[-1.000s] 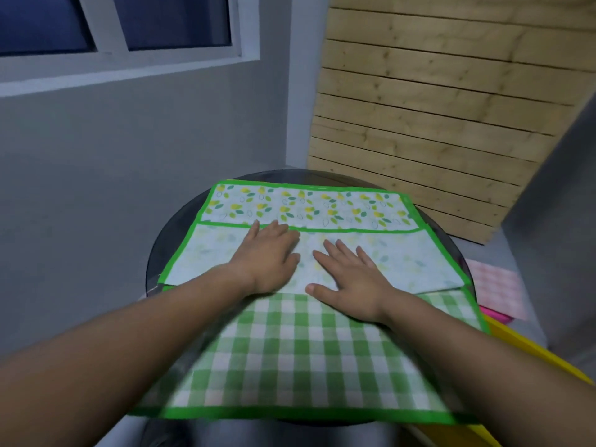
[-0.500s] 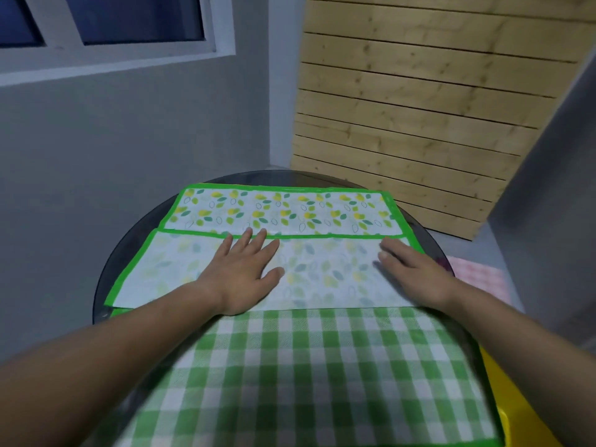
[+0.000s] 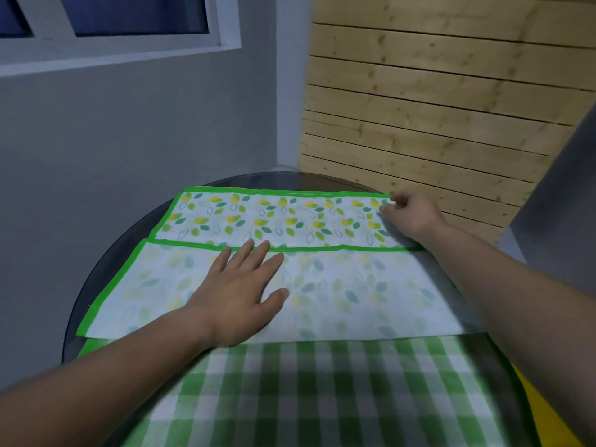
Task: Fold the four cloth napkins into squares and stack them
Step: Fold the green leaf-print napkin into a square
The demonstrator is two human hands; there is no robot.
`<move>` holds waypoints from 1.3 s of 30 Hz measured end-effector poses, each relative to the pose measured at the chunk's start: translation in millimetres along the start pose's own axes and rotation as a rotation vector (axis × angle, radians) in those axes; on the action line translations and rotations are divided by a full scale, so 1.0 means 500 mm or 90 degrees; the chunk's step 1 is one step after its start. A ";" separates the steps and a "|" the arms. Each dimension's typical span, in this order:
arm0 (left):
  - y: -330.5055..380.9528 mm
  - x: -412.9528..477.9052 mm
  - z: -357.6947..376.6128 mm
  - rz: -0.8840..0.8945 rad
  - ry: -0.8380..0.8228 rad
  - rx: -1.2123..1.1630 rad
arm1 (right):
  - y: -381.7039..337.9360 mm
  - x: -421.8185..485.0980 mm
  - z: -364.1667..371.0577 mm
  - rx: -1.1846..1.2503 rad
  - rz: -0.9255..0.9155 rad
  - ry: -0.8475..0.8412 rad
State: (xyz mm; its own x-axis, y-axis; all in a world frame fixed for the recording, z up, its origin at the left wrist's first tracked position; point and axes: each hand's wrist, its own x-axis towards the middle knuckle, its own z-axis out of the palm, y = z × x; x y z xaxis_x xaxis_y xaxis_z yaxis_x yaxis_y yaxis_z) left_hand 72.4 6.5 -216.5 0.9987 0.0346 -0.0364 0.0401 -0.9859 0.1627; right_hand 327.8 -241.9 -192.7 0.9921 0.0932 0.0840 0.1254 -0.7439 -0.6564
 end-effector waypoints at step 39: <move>0.044 -0.049 -0.043 0.110 0.260 0.111 | -0.049 -0.241 -0.153 0.137 -0.235 -0.176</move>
State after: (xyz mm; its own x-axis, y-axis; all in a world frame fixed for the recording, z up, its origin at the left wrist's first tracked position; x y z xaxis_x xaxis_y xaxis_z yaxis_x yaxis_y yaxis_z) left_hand 49.5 -12.4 -190.8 0.9218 -0.1044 0.3733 -0.0978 -0.9945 -0.0366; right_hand 205.1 -285.4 -129.4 0.8410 0.5179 0.1565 0.4363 -0.4783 -0.7621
